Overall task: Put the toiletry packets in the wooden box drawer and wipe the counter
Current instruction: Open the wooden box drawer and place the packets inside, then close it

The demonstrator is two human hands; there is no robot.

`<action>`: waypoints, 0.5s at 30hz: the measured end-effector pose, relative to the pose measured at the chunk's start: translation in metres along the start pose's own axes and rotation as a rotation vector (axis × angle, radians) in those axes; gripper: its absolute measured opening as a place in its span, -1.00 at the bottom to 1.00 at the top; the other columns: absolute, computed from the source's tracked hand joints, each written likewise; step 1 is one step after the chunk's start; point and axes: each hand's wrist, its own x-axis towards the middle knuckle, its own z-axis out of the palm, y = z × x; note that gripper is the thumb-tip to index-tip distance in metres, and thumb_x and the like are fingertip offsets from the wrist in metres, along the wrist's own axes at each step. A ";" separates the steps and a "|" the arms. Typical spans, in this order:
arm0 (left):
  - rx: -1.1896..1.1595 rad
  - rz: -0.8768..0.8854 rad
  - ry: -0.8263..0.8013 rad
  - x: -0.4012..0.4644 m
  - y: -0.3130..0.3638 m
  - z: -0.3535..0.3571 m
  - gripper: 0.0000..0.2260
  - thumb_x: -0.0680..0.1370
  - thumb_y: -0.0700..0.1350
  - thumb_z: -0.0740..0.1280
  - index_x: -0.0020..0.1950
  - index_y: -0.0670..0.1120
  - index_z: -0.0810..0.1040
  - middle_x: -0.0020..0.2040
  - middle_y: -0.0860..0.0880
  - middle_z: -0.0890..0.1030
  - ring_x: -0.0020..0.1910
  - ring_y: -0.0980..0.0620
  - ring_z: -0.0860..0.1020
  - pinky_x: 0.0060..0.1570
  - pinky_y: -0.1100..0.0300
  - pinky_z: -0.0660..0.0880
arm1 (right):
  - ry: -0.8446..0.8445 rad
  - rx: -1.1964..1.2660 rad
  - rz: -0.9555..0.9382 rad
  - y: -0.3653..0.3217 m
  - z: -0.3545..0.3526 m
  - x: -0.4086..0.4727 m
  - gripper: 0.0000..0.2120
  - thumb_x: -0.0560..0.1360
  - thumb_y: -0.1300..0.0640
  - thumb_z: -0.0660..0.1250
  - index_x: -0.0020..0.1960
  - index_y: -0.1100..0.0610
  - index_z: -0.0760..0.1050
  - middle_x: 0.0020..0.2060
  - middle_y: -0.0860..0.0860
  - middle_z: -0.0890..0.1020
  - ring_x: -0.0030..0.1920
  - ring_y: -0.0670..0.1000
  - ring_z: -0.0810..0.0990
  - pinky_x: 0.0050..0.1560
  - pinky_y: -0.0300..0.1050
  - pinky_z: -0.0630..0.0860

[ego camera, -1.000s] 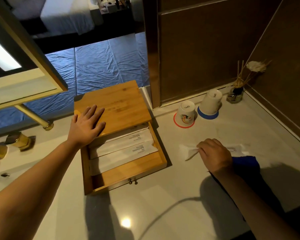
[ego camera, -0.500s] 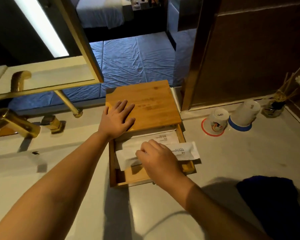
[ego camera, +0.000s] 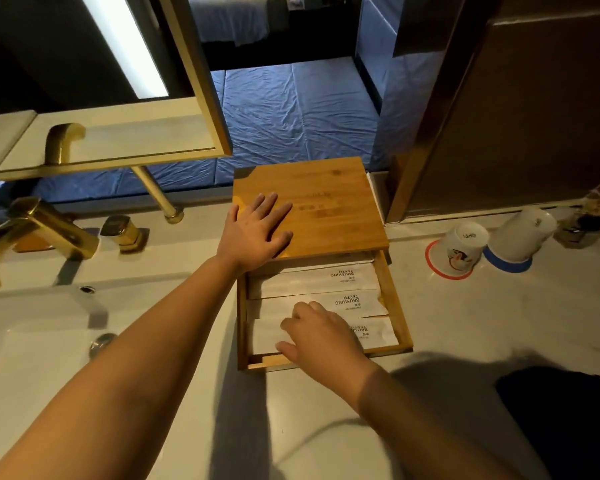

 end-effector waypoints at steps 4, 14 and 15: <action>-0.002 0.004 0.002 0.000 -0.001 0.000 -0.46 0.52 0.28 -0.04 0.49 0.21 0.11 0.57 0.03 0.09 0.55 0.01 0.01 0.45 -0.19 -0.07 | -0.028 0.030 0.133 0.014 0.007 -0.026 -0.50 0.52 -0.27 -0.03 0.34 -0.06 0.33 0.33 0.07 0.38 0.35 0.12 0.26 0.33 0.10 0.21; -0.011 0.005 -0.003 -0.001 0.001 -0.001 -0.45 0.51 0.28 -0.04 0.49 0.20 0.10 0.57 0.02 0.09 0.55 -0.01 0.01 0.46 -0.18 -0.07 | -0.205 0.031 0.206 0.022 0.007 -0.032 -0.49 0.53 -0.27 -0.13 0.27 -0.12 0.42 0.30 0.08 0.39 0.31 0.13 0.31 0.29 0.16 0.28; -0.011 0.006 -0.002 -0.002 0.001 -0.002 -0.45 0.51 0.28 -0.04 0.49 0.20 0.10 0.57 0.02 0.09 0.55 -0.01 0.01 0.46 -0.18 -0.07 | -0.183 0.029 0.191 0.023 0.008 -0.033 -0.50 0.54 -0.25 -0.13 0.29 -0.12 0.41 0.31 0.08 0.39 0.32 0.12 0.30 0.30 0.15 0.27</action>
